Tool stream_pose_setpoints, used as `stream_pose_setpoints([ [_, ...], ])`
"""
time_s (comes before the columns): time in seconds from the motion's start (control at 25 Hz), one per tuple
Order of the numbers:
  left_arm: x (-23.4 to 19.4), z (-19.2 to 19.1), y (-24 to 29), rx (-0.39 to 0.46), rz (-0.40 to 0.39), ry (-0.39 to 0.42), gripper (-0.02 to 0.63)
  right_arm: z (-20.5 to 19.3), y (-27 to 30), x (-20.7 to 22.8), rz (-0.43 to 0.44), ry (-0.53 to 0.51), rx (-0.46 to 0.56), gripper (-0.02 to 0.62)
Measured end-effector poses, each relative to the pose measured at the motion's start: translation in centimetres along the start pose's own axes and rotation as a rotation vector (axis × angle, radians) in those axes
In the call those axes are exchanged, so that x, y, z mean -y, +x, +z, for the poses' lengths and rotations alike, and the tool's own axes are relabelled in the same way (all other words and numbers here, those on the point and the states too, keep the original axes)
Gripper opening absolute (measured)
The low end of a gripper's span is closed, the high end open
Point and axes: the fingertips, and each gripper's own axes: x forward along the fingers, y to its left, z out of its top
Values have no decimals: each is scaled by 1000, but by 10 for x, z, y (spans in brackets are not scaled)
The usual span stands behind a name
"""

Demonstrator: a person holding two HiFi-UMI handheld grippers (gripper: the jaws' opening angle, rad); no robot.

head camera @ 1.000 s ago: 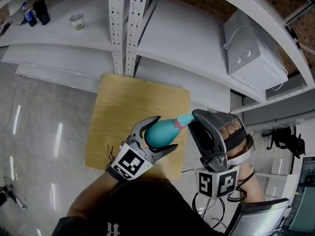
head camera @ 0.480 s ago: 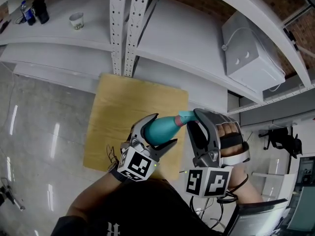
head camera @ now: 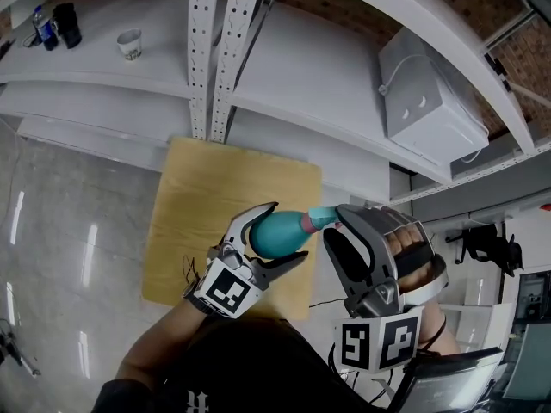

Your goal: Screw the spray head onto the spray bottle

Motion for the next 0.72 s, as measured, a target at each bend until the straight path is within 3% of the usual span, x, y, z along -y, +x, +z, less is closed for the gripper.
stream_pose_setpoints([
  [0.12, 2, 8, 0, 19, -29, 14, 423, 4, -8, 11, -8, 12, 42, 167],
  [0.24, 5, 14, 0, 38, -49, 6, 423, 4, -18, 22, 12, 133, 122, 167],
  [0.44, -2, 13, -1, 70, -59, -29, 423, -22, -38, 50, 73, 683, 397, 167],
  [0.64, -11, 10, -10, 79, -78, -63, 423, -47, -30, 30, 338, 1052, 800, 167],
  [0.72, -8, 21, -14, 108, -118, -79, 423, -43, -28, 21, 413, 1144, 947, 168],
])
